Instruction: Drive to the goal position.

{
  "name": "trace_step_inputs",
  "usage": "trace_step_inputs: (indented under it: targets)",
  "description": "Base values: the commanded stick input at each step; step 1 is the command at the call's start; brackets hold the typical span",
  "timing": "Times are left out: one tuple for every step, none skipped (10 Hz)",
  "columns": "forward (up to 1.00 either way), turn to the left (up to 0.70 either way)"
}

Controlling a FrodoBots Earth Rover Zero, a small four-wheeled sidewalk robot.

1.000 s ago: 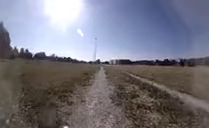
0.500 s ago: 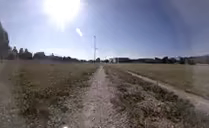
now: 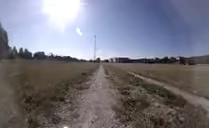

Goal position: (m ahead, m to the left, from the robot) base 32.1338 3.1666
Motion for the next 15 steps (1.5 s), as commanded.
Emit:
trace_step_inputs:
  targets:
    - [0.50,0.00]
    - [0.50,0.00]
    - [0.50,0.00]
    - [0.50,0.00]
    - [0.50,0.00]
    - [0.50,0.00]
    - [0.50,0.00]
    - [0.50,0.00]
    - [0.50,0.00]
    - [0.50,0.00]
    - [0.50,0.00]
    - [0.50,0.00]
    - [0.50,0.00]
    - [0.50,0.00]
    - [0.50,-0.02]
